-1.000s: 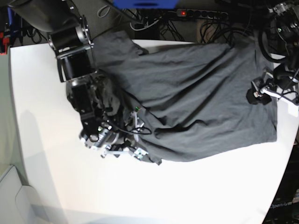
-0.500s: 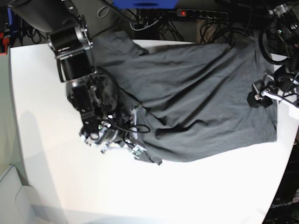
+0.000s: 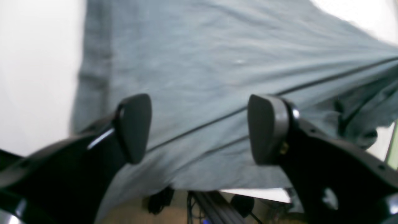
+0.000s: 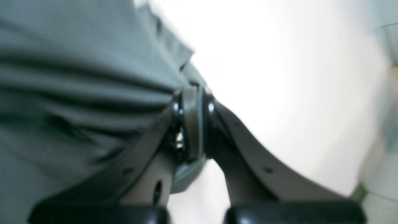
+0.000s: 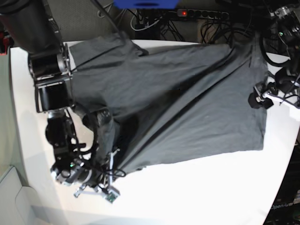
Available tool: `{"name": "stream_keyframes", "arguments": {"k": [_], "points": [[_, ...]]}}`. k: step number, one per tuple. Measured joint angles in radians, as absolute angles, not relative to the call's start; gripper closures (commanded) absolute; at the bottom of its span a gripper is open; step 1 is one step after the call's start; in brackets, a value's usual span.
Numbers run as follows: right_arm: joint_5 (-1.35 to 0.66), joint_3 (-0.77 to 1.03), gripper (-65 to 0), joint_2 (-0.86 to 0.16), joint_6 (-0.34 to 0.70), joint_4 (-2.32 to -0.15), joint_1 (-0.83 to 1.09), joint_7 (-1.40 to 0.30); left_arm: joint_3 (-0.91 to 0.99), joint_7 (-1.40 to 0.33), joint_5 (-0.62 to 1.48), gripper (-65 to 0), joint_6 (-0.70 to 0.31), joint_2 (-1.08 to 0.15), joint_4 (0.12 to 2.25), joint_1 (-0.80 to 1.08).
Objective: Layout the t-shirt on the table in an organized manner, then fold the t-shirt properly
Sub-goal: 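Pull the shirt edge with the right gripper away from the left gripper, then grasp the shirt edges with both grippers and pull them apart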
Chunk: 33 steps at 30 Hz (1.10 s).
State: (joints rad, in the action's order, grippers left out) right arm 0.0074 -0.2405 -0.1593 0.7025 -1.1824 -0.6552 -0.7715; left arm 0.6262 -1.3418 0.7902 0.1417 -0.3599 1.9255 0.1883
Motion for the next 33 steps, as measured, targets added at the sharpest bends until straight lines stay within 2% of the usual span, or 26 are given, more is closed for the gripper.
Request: {"name": "stream_keyframes", "arguments": {"k": [7,11,15,18,21,24,27,30,33], "points": [[0.025,-0.102,0.0,-0.181,0.699,-0.957,-0.744,-0.613,0.626,-1.335,0.790,-48.1,0.145,-0.327,1.771,0.157],[0.019,-0.068,-0.9,-0.197,0.570,-0.899,-0.734,-0.532,0.625,-1.334,0.790,-48.1,0.145,-0.316,1.771,0.157],[0.020,-0.062,-11.5,-0.221,0.419,-0.860,-0.727,-0.491,0.624,-1.337,0.790,-48.1,0.145,-0.302,1.771,0.141],[0.013,-0.061,-22.1,-0.230,0.233,-0.858,-0.717,-0.477,0.624,-1.335,0.790,-48.1,0.145,-0.302,1.771,0.138],[0.010,-0.059,-29.3,-0.237,0.114,-0.860,-0.709,-0.453,0.624,-1.336,0.790,-48.1,0.145,-0.302,1.769,0.138],[0.010,-0.059,-35.2,-0.233,0.107,-0.863,-0.681,-0.441,0.624,-1.335,0.790,-48.1,0.145,-0.302,1.769,0.138],[0.004,-0.059,-36.8,-0.219,0.107,-0.862,-0.658,-0.453,0.624,-1.335,0.789,-48.1,0.145,-0.302,1.769,0.138],[0.003,-0.059,-36.7,-0.205,0.214,-0.860,-0.666,-0.460,0.624,-1.335,0.789,-48.1,0.145,-0.302,1.769,0.138],[0.004,-0.059,-36.6,-0.186,0.332,-0.864,-0.673,-0.553,0.627,-1.335,0.789,-48.1,0.145,-0.303,1.768,0.138]]}}
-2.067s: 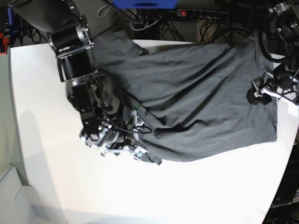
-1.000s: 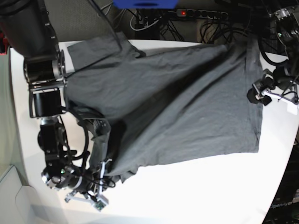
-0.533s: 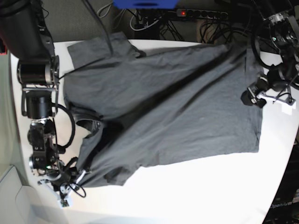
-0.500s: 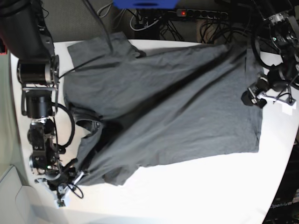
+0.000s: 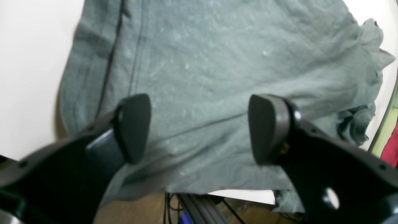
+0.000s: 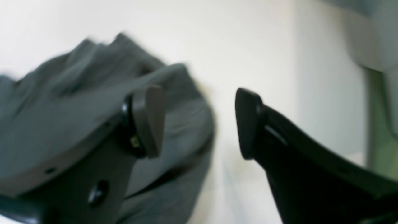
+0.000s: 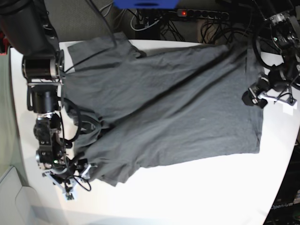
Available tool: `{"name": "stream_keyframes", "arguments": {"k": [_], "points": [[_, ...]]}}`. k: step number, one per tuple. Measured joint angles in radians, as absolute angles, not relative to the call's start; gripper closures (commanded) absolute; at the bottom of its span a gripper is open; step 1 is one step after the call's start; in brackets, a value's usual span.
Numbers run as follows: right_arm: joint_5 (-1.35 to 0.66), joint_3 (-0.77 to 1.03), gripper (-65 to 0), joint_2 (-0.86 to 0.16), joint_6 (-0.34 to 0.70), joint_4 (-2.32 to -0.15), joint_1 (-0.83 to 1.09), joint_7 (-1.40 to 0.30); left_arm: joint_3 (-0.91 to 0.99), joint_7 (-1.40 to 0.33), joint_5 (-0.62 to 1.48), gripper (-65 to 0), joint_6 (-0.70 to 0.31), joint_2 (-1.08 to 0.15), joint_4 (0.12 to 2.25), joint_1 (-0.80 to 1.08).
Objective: Layout the t-shirt on the table in an organized manner, then fold the t-shirt properly
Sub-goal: 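Grasp the shirt edges with both grippers and pull them apart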
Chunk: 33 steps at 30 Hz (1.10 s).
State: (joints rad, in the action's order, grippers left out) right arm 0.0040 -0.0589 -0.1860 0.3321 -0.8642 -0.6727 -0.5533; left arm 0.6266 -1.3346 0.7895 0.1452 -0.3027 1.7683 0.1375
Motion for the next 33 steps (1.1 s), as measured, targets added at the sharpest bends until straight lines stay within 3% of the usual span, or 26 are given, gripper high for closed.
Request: {"name": "stream_keyframes", "arguments": {"k": [4,8,11,16,19,27,33], "points": [[0.005,-0.062,-36.5,-0.177,0.397,-0.872,-0.659,-0.642,0.626,-1.309,0.787,-48.1,0.146,-0.305,1.757,0.108],[0.013,-0.060,-33.2,-0.199,0.420,-1.041,-0.574,-0.666,0.624,-1.251,0.744,-48.1,0.154,-0.306,1.702,0.049],[0.004,-0.059,-23.3,-0.224,0.447,-1.185,-0.480,-0.662,0.625,-1.227,0.693,-47.9,0.157,-0.307,1.617,-0.035],[0.014,-0.061,-1.0,-0.223,0.448,-1.378,-0.363,-0.723,0.595,-1.151,0.582,-47.6,0.161,-0.304,1.412,-0.196],[0.011,-0.061,0.0,-0.215,0.448,-1.467,-0.312,-0.748,0.467,-1.084,0.501,-45.8,0.161,-0.313,1.309,-0.249],[0.016,-0.058,0.0,-0.176,0.448,-1.573,-0.191,-0.807,0.221,-0.881,0.340,-23.0,0.158,-0.295,1.076,-0.326],[0.005,-0.063,0.0,-0.148,0.449,-1.517,-0.146,-0.802,0.220,-0.641,0.259,-21.7,0.152,-0.308,0.861,-0.379]]}}
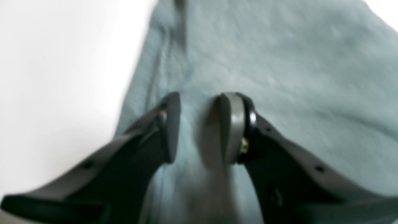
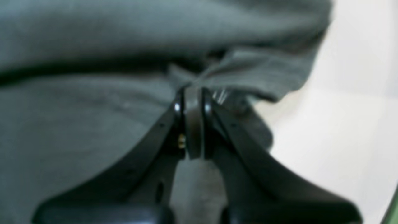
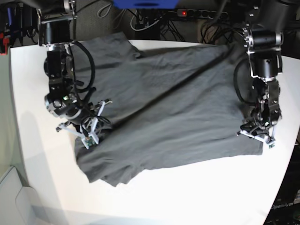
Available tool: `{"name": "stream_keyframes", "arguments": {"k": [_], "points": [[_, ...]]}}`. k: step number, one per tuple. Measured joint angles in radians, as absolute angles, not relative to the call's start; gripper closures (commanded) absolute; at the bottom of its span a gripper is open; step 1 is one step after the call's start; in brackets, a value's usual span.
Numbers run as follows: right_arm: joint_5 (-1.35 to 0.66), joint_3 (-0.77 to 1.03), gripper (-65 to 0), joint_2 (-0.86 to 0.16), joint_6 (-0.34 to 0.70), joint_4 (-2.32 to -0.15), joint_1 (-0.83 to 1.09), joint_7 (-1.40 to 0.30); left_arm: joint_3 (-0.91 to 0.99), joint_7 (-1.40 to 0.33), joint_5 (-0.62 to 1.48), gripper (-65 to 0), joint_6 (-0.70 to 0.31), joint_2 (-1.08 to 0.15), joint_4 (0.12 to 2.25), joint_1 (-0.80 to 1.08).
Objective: Layout the t-shirt on the table in an organized manner, then fold the t-shirt properly
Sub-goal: 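Grasp the shirt edges with both grippers and pull them apart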
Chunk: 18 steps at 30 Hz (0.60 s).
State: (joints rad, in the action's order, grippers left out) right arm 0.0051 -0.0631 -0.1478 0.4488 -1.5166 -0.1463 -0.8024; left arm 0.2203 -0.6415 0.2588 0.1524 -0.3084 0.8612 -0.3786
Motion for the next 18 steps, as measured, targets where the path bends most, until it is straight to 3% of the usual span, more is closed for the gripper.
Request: {"name": "stream_keyframes", "arguments": {"k": [6,12,18], "points": [[0.003,-0.058,0.0,-0.178,0.449,-1.380,-0.167,-0.754,0.220,-0.496,0.210,-21.7,0.134,-0.332,0.778,-0.383],[-0.022,0.124,0.0,-0.211,0.462,-1.193,-0.208,-0.601,0.219,-0.474,0.151,-21.7,0.147,-0.353,0.768,-0.384],[-0.014,0.233,0.0,-0.292,0.458,-1.073,-0.257,-0.564,0.219,-0.524,0.149,-21.7,0.144,-0.369,0.755,-0.417]]}}
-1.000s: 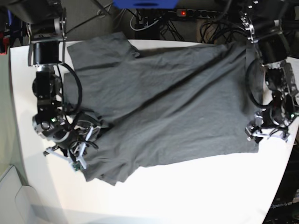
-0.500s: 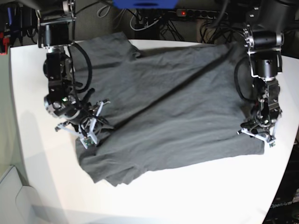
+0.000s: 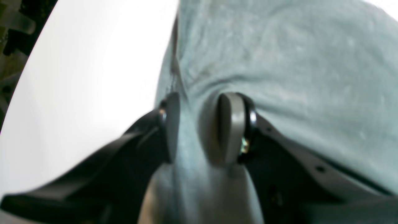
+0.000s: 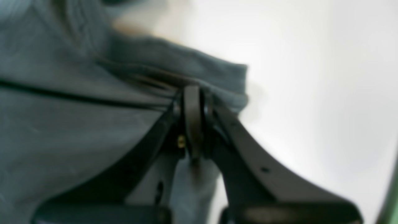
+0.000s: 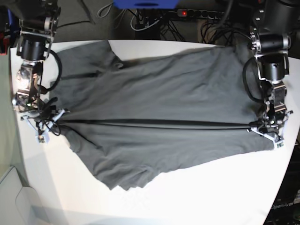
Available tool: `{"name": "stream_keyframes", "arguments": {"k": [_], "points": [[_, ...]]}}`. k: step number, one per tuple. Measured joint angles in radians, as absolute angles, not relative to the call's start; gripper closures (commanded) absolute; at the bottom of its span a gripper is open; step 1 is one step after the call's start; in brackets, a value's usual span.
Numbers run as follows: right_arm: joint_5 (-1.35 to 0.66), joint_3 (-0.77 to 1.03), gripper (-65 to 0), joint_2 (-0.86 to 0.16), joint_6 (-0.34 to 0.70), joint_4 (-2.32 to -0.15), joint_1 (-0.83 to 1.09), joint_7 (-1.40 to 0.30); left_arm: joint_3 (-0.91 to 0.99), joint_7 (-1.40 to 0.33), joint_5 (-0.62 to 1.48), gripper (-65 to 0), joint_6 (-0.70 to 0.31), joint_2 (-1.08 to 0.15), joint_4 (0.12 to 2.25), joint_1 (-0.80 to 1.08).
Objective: Layout the t-shirt on the table in an organized manner, then fold the t-shirt properly
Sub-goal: 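Grasp the shirt edges with both grippers and pull them apart, then lift the shirt with the left gripper and drag it toward the right gripper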
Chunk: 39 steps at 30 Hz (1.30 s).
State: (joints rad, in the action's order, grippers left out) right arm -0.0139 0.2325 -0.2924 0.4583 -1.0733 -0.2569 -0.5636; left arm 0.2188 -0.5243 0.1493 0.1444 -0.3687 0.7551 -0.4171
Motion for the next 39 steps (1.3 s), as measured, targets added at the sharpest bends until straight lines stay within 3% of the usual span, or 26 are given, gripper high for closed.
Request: {"name": "stream_keyframes", "arguments": {"k": [3,7,13,18,23,26,34,39], "points": [[0.006,0.240,0.0,-0.308,0.448,-1.081,-0.266,-0.601,0.219,-0.527,0.149,-21.7,0.155,-0.385,0.763,-0.415],[0.015,0.244,0.0,-0.307,0.446,-1.291,-0.195,-0.685,0.223,-0.674,0.150,-21.7,0.155,-0.388,0.910,-0.409],[0.004,0.237,0.0,-0.204,0.447,-1.667,-0.068,-0.780,0.223,-0.969,0.149,-21.7,0.157,-0.367,1.234,-0.361],[0.007,0.237,0.0,-0.123,0.448,-1.814,0.005,-0.854,0.236,-1.129,0.142,-21.5,0.155,-0.243,1.541,-0.168],[0.012,0.156,0.0,-0.097,0.448,-1.797,0.060,-0.857,0.182,-1.172,0.140,-21.2,0.155,-0.057,1.746,0.047],[-0.002,0.119,0.0,-0.096,0.448,-1.787,0.068,-0.844,0.138,-1.162,0.155,-21.2,0.154,-0.018,1.831,0.135],[0.010,0.102,0.0,-0.097,0.448,-1.549,0.023,-0.843,0.124,-1.151,0.138,-21.1,0.157,-0.028,1.827,0.278],[-0.013,0.103,0.0,-0.123,0.449,-1.469,0.002,-0.719,0.123,-1.137,0.152,-21.1,0.153,-0.102,1.849,0.366]]}}
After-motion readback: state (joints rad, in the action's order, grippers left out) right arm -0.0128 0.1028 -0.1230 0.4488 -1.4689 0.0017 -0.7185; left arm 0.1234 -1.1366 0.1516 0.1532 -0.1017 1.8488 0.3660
